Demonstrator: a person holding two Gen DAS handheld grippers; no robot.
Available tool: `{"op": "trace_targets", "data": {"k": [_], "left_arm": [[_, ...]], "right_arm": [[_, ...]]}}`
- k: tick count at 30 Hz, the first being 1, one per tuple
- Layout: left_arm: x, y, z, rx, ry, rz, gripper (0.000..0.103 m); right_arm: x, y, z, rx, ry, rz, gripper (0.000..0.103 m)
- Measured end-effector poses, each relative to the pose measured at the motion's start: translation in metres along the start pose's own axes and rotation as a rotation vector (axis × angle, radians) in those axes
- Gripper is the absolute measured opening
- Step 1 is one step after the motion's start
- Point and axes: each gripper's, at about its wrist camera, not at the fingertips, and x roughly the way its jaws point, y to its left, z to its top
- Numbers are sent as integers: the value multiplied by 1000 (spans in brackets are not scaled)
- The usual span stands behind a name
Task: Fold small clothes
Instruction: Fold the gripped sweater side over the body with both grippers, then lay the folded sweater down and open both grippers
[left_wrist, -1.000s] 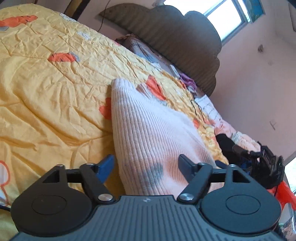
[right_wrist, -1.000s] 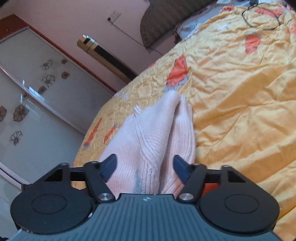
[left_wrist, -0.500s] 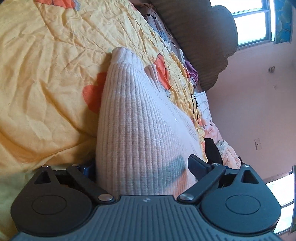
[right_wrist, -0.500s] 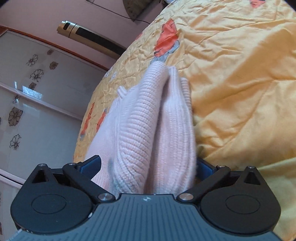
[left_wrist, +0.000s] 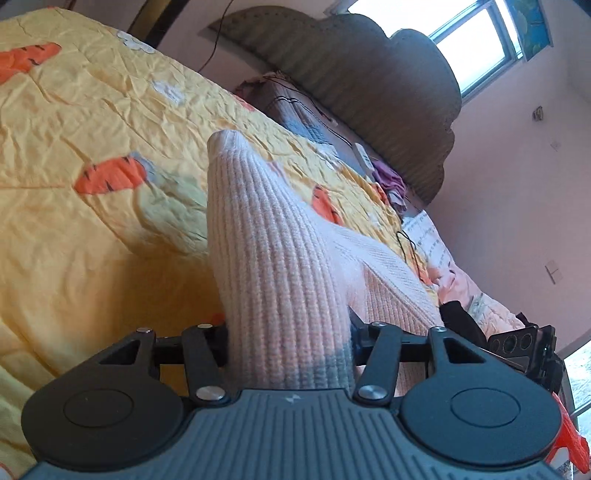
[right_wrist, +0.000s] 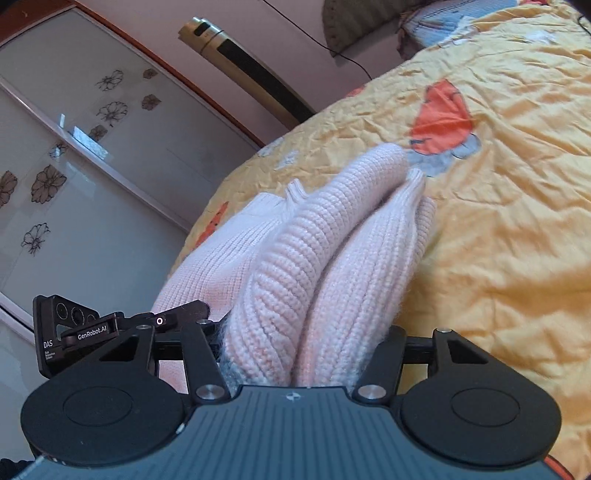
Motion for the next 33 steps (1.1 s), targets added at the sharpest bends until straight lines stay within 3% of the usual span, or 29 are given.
{"op": "trace_targets", "data": {"k": [3, 4, 6, 8, 10, 13, 14, 18, 19, 20, 22, 24, 28, 30, 31, 32, 33], "left_arm": [[14, 39, 6, -51, 44, 86, 58], [19, 54, 5, -79, 60, 92, 71], [11, 75, 0, -163, 46, 39, 73], [-13, 75, -8, -161, -10, 19, 74], [-33, 73, -21, -147, -31, -30, 88], [-44, 73, -43, -128, 6, -62, 88], [-44, 74, -49, -132, 22, -71, 88], [-25, 76, -64, -173, 89, -112, 87], [-21, 74, -66, -166, 101, -100, 71], [-20, 69, -67, -136, 107, -66, 63], [-27, 61, -61, -92, 122, -55, 44], [-38, 54, -55, -41, 139, -52, 42], [-21, 59, -62, 4, 190, 4, 42], [-21, 62, -65, -28, 167, -16, 43], [-23, 61, -66, -29, 159, -10, 48], [-28, 59, -67, -18, 144, 1, 50], [-36, 57, -69, -6, 128, 19, 55]], "right_arm": [[36, 5, 8, 12, 22, 25, 58], [52, 1, 7, 37, 45, 21, 58], [79, -8, -2, 57, 85, -37, 62], [81, -19, -10, 120, 50, -1, 66], [64, -23, -13, 195, 15, 19, 67], [28, -23, -23, 206, -45, 41, 79], [19, -22, -27, 196, -52, 37, 89], [14, -9, -44, 116, 21, 22, 91], [22, -7, -46, 113, 62, 32, 91], [32, -4, -47, 106, 95, 24, 86], [41, 4, -55, 23, 100, -8, 64], [38, 13, -51, -23, 128, -37, 50], [24, 24, -49, -126, 153, -55, 47], [35, 14, -58, -136, 177, -70, 42], [35, 12, -61, -132, 160, -53, 43], [34, 11, -61, -114, 148, -49, 44], [31, 10, -61, -95, 139, -45, 53]]}}
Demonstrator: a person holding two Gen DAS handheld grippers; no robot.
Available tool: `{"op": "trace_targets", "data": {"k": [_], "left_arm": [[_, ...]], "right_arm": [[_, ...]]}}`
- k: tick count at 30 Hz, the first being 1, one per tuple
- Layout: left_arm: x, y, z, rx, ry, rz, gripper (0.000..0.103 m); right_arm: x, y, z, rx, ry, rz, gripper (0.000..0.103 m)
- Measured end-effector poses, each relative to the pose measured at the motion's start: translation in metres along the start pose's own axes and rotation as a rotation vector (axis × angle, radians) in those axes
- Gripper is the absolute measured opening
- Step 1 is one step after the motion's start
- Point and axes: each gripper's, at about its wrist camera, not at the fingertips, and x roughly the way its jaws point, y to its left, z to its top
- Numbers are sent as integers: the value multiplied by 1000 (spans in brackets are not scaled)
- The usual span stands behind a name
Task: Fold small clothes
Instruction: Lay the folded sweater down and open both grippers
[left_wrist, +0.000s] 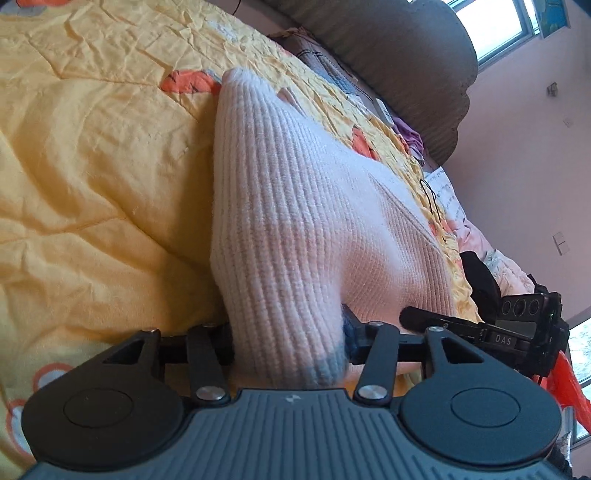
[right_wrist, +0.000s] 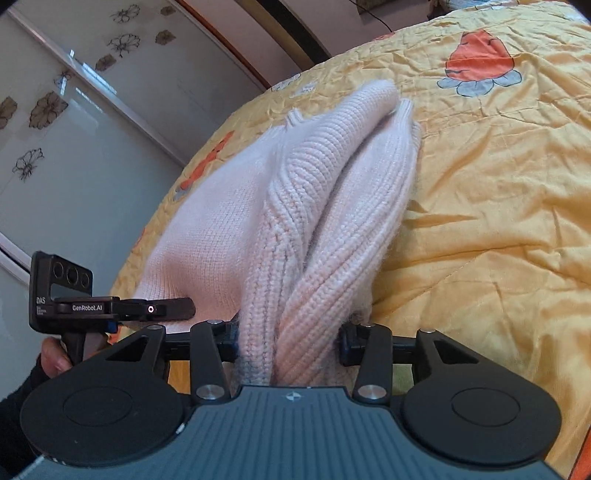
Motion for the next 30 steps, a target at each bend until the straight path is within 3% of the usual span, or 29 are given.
{"op": "trace_targets", "data": {"k": [2, 3, 4, 5, 7, 9, 10, 13, 16, 20, 23, 27, 30], "left_arm": [[-24, -5, -3, 25, -35, 43, 59], [-40, -9, -4, 49, -81, 63, 59], [-55, -14, -4, 80, -131, 85, 60], [-72, -22, -3, 125, -196, 118, 62], [-89, -45, -1, 218, -346, 237, 82], [-80, -71, -2, 330, -467, 348, 86], [-67, -82, -2, 388, -485, 382, 86], [-16, -104, -3, 466, -440, 410, 86], [25, -102, -10, 497, -346, 443, 87], [36, -88, -15, 475, -346, 441, 90], [43, -85, -13, 478, -344, 437, 97], [40, -88, -10, 455, -330, 445, 101], [28, -87, -12, 413, -334, 448, 101]], "right_arm": [[-7, -2, -2, 41, -15, 6, 59], [-14, -2, -1, 64, -21, 0, 66], [-24, -2, 0, 84, -44, -14, 66], [-38, -1, 1, 90, -86, -22, 65], [-70, 0, 4, 108, -207, -39, 67], [-93, 6, 11, 138, -336, -93, 68], [-96, 14, 15, 132, -382, -113, 68], [-72, 46, 32, 42, -424, -145, 70], [-21, 79, 40, -109, -319, -187, 72], [37, 82, 36, -205, -167, -318, 72], [47, 82, 26, -286, -188, -327, 73], [45, 75, 34, -243, -181, -284, 71], [28, 80, 28, -204, -228, -282, 69]]}}
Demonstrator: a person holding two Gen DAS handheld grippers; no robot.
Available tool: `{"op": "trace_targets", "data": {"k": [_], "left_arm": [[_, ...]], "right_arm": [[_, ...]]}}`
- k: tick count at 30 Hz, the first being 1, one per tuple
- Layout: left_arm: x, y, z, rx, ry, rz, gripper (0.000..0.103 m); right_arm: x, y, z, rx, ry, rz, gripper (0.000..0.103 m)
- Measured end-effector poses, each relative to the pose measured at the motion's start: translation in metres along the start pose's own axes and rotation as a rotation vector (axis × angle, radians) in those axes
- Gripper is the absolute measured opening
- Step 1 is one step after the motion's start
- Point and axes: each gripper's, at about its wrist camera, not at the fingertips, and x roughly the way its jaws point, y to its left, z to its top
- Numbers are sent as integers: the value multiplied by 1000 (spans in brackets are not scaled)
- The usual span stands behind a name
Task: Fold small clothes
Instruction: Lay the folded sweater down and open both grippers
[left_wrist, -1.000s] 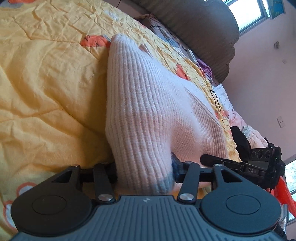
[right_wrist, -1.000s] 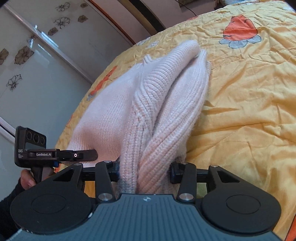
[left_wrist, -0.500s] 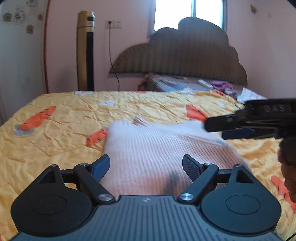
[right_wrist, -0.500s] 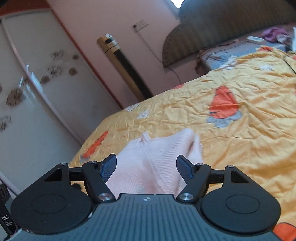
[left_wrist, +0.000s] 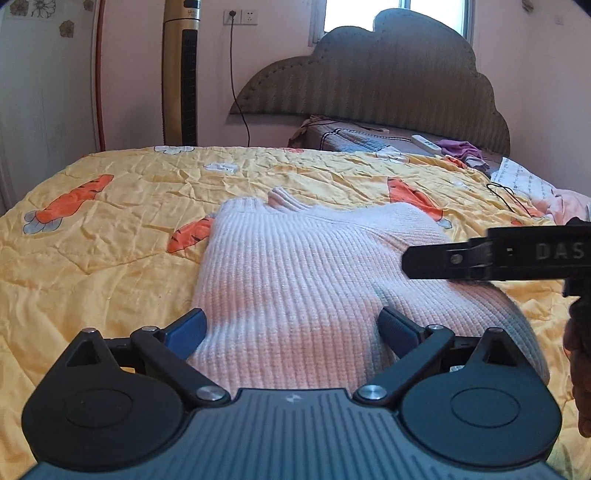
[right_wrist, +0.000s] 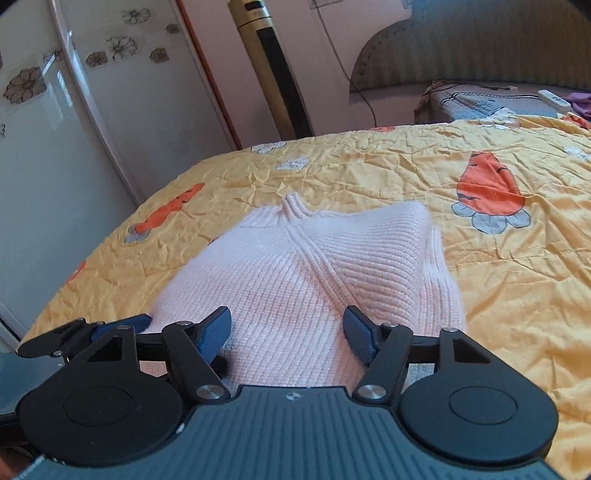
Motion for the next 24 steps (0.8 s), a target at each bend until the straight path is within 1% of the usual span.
{"op": "trace_targets", "data": {"k": [2, 4, 6, 7, 8, 9, 10, 11, 13, 14, 16, 17, 18, 19, 20, 21, 22, 23, 24], "left_arm": [[-6, 1, -2, -9, 4, 11, 101], [-13, -2, -4, 3, -7, 19, 99], [-17, -4, -7, 18, -11, 37, 99], [-21, -1, -9, 7, -10, 40, 99], [-28, 4, -10, -10, -11, 39, 99], [-34, 11, -12, -29, -16, 33, 99], [-41, 21, -14, -55, -23, 23, 99], [-45, 31, -16, -78, -22, 22, 99], [-43, 45, -18, -86, 17, 44, 99], [-42, 50, -18, -92, 29, 51, 99], [-40, 54, -18, -133, 46, 17, 99], [-37, 55, -17, -166, 66, -22, 99], [-33, 55, -17, -198, 86, -79, 99], [-27, 56, -19, -224, 106, -133, 96], [-18, 55, -23, -247, 147, -176, 87], [-10, 54, -27, -268, 191, -190, 64], [-9, 54, -30, -291, 195, -190, 60], [-13, 53, -29, -296, 187, -192, 54], [-18, 52, -26, -290, 185, -196, 46]], "right_arm": [[-20, 1, -5, 36, -50, -7, 72], [-38, 4, -11, 31, -105, -18, 79], [-44, 7, -18, 15, -115, -13, 89], [-41, 5, -21, 20, -93, -8, 89], [-34, 1, -26, 30, -58, -13, 85], [-32, -3, -30, 32, -60, -22, 81], [-37, -5, -31, 39, -79, -25, 78], [-45, -9, -31, 70, -89, -8, 80], [-63, -21, -31, 154, -111, 26, 88], [-69, -28, -32, 183, -114, 21, 95], [-71, -40, -34, 203, -81, -16, 96], [-67, -45, -36, 219, -42, -37, 96], [-59, -49, -39, 234, 16, -44, 94], [-50, -50, -44, 240, 72, -36, 90], [-41, -48, -50, 239, 119, -19, 84], [-33, -47, -57, 243, 155, 4, 78], [-27, -48, -63, 262, 165, 40, 75], [-28, -47, -67, 263, 130, 58, 74], [-27, -49, -69, 278, 129, 76, 68]]}}
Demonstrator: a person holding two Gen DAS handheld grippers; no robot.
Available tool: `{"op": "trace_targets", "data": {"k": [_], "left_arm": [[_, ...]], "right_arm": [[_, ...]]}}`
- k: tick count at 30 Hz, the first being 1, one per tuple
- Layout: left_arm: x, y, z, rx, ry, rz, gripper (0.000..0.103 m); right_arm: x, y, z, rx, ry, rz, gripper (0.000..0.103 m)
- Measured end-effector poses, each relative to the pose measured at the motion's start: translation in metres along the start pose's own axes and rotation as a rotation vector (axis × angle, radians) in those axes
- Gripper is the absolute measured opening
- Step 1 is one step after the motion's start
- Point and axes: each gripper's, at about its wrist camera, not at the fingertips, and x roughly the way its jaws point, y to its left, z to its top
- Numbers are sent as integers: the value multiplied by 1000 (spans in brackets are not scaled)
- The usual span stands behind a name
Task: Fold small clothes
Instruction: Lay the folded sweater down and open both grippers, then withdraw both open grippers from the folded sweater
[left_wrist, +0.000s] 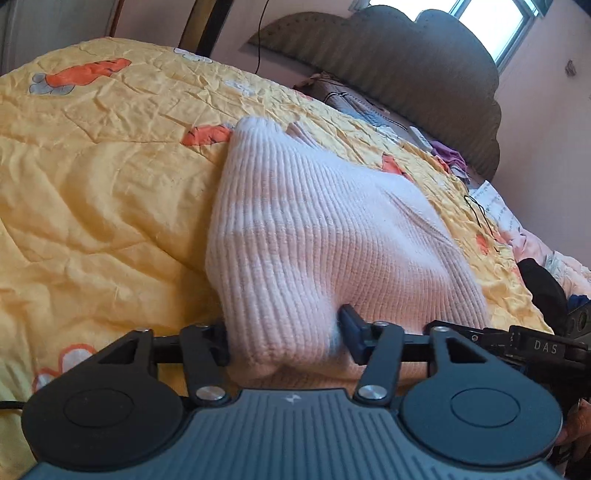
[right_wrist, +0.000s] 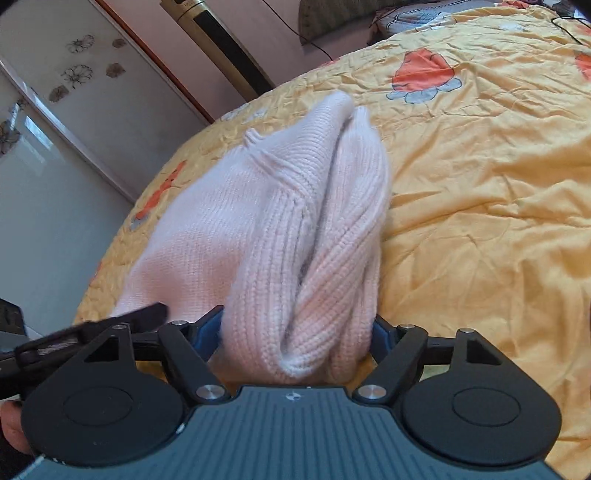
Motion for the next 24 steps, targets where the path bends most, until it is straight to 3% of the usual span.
{"op": "trace_targets", "data": {"k": [3, 5, 9, 11, 13, 15, 17, 19, 21, 24], "left_arm": [[-15, -4, 4, 30, -1, -16, 40], [-5, -2, 0, 57, 14, 7, 42], [-18, -5, -8, 107, -46, 58, 68], [-41, -16, -17, 206, -118, 129, 83], [-60, -24, -31, 268, -196, 201, 88], [-61, -30, -44, 268, -165, 219, 88], [-51, -35, -56, 266, -129, 212, 88], [-35, -38, -66, 257, -89, 239, 88], [-21, -37, -73, 243, -42, 264, 88], [-17, -37, -81, 282, -68, 289, 89]], "right_arm": [[-13, -9, 2, 79, -1, 92, 55], [-22, -7, 2, 50, -9, 93, 55], [-6, -14, 0, 48, 10, 56, 57], [-15, -8, 1, 55, -6, 38, 69], [-37, 3, -2, 9, -59, -30, 75], [-61, 20, -13, -123, -134, -131, 87], [-71, 30, -27, -201, -152, -245, 102], [-65, 28, -39, -182, -106, -326, 99], [-56, 21, -54, -148, -71, -326, 95], [-42, 29, -72, -183, -72, -383, 100]]}}
